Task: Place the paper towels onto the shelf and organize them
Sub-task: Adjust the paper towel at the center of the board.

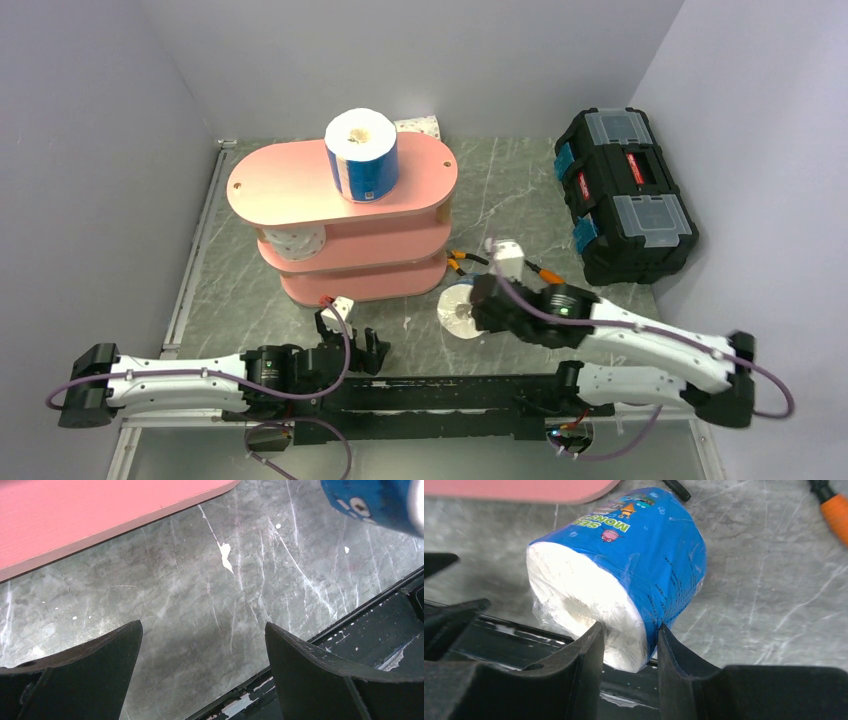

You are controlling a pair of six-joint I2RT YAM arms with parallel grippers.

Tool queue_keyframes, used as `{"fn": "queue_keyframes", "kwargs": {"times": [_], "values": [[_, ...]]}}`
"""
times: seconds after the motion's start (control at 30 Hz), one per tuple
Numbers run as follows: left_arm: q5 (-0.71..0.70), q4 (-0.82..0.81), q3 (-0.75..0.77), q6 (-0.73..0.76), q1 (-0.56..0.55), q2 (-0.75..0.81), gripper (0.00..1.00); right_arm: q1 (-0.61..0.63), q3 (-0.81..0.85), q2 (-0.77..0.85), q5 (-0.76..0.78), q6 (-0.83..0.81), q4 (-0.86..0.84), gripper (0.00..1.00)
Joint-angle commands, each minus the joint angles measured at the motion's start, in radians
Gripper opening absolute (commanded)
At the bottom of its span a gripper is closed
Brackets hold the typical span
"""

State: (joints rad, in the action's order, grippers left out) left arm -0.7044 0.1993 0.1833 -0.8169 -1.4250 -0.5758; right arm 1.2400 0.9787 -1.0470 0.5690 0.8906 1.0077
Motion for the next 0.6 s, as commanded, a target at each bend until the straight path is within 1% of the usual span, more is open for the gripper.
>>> {"fn": "queue_keyframes", "kwargs": {"times": [0.0,0.1,0.2,0.33,0.4,0.47,0.5,0.53,0.57], "values": [[-0.008,-0.055,-0.006,-0.001,-0.005,-0.014,0.99,-0.159,-0.132,0.195,-0.257,-0.061,-0.254,0.16],[-0.003,-0.062,0.002,0.004,-0.006,-0.030,0.99,-0.255,-0.202,0.238,-0.373,-0.057,-0.326,0.16],[-0.003,-0.056,0.014,0.000,-0.006,-0.048,0.99,-0.310,-0.258,0.257,-0.471,-0.038,-0.402,0.17],[0.002,-0.055,0.021,-0.004,-0.006,-0.058,0.99,-0.398,-0.327,0.284,-0.638,-0.011,-0.496,0.17],[0.001,-0.056,0.023,-0.004,-0.005,-0.062,0.99,-0.430,-0.338,0.277,-0.666,-0.020,-0.502,0.19],[0.003,-0.057,0.025,-0.006,-0.006,-0.068,0.99,-0.435,-0.327,0.258,-0.649,-0.036,-0.467,0.21],[0.003,-0.056,0.029,-0.007,-0.006,-0.072,1.00,-0.437,-0.320,0.248,-0.643,-0.042,-0.456,0.23],[0.002,-0.054,0.030,-0.009,-0.005,-0.078,0.99,-0.438,-0.310,0.240,-0.638,-0.048,-0.443,0.27],[0.005,-0.056,0.033,-0.007,-0.005,-0.086,0.99,-0.437,-0.296,0.228,-0.630,-0.055,-0.427,0.36]]}}
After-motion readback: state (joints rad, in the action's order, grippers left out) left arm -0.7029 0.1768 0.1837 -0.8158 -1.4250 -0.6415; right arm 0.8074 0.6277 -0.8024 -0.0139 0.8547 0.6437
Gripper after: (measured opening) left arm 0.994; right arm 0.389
